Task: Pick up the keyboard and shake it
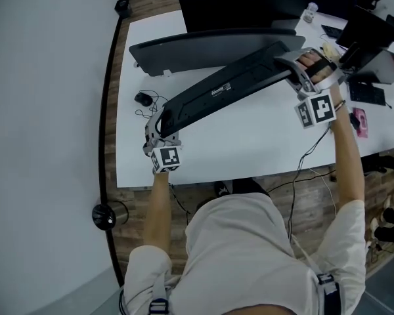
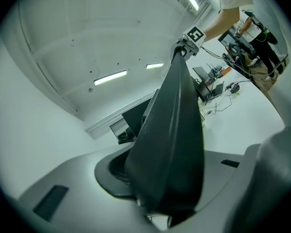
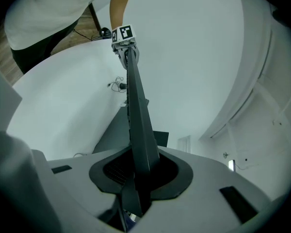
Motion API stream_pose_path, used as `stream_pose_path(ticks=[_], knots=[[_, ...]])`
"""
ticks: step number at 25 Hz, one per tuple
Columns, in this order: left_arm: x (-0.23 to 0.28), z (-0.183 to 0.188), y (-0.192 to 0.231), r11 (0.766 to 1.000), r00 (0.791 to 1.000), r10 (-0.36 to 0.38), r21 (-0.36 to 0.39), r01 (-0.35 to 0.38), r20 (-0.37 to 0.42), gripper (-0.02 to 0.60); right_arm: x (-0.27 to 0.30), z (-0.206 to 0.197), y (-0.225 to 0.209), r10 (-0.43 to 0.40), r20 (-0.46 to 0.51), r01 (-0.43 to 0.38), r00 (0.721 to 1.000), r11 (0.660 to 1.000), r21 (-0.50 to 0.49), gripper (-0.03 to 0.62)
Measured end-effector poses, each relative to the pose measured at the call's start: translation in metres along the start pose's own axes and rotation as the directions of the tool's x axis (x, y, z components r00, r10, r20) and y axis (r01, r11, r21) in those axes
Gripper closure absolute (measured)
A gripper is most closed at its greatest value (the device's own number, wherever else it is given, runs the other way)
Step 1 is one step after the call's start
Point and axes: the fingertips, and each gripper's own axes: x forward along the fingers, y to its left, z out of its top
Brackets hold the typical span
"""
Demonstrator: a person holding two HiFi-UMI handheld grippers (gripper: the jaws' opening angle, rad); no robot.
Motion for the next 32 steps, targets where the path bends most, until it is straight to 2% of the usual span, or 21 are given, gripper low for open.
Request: stream_pose_path(ticks=[3,5,8,10,13,18,21,23,24,26,28,30,32], knots=[[-0.014,-0.005,-0.001,0.998,0.998,0.063,-0.012,-0.063,-0.012,0.436,0.005,0.01,-0.011,-0.016,0.021,0.016,1.0,0.999,-0.039,0.474],[-0.022,-0.007,0.001,0.995,0.995,0.098,0.004,-0.098,-0.026,0.437,0.01,0.016,-0.012,-0.037,0.048,0.039,0.998,0.999,-0.03,0.473],[-0.028,-0.013,0.006,0.995,0.994,0.096,0.035,-0.094,-0.056,0.437,0.02,0.017,0.008,-0.045,0.062,0.044,0.997,0.999,0.021,0.474],[-0.026,-0.018,0.006,0.996,0.995,0.058,0.074,-0.052,-0.077,0.437,0.027,0.016,0.03,-0.023,0.06,0.018,0.998,0.997,0.078,0.476],[-0.02,-0.029,-0.003,0.988,0.993,-0.038,0.141,0.055,-0.116,0.437,0.037,0.014,0.071,0.03,0.066,-0.041,0.997,0.984,0.173,0.479],[-0.01,-0.035,-0.028,0.936,0.963,-0.215,0.246,0.251,-0.164,0.456,0.043,0.008,0.134,0.135,0.071,-0.15,0.988,0.946,0.289,0.484],[-0.007,-0.031,-0.038,0.905,0.935,-0.315,0.244,0.348,-0.166,0.466,0.042,0.006,0.158,0.194,0.084,-0.212,0.977,0.909,0.359,0.484],[-0.007,-0.029,-0.047,0.879,0.899,-0.414,0.193,0.435,-0.139,0.466,0.036,0.005,0.172,0.26,0.127,-0.29,0.957,0.862,0.417,0.482],[-0.008,-0.03,-0.051,0.86,0.873,-0.472,0.157,0.486,-0.121,0.466,0.032,0.006,0.178,0.301,0.161,-0.341,0.94,0.828,0.445,0.482],[-0.012,-0.037,-0.06,0.803,0.806,-0.585,0.071,0.591,-0.086,0.466,0.022,0.009,0.189,0.379,0.247,-0.452,0.892,0.738,0.5,0.482],[-0.016,-0.04,-0.067,0.733,0.731,-0.68,-0.024,0.68,-0.056,0.466,0.012,0.014,0.196,0.44,0.341,-0.556,0.831,0.628,0.545,0.48],[-0.02,-0.034,-0.07,0.656,0.658,-0.753,-0.109,0.747,-0.021,0.466,0.002,0.019,0.201,0.469,0.446,-0.646,0.762,0.498,0.579,0.48],[-0.024,-0.031,-0.072,0.59,0.605,-0.796,-0.199,0.782,0.018,0.466,-0.006,0.024,0.205,0.458,0.555,-0.716,0.694,0.357,0.601,0.48]])
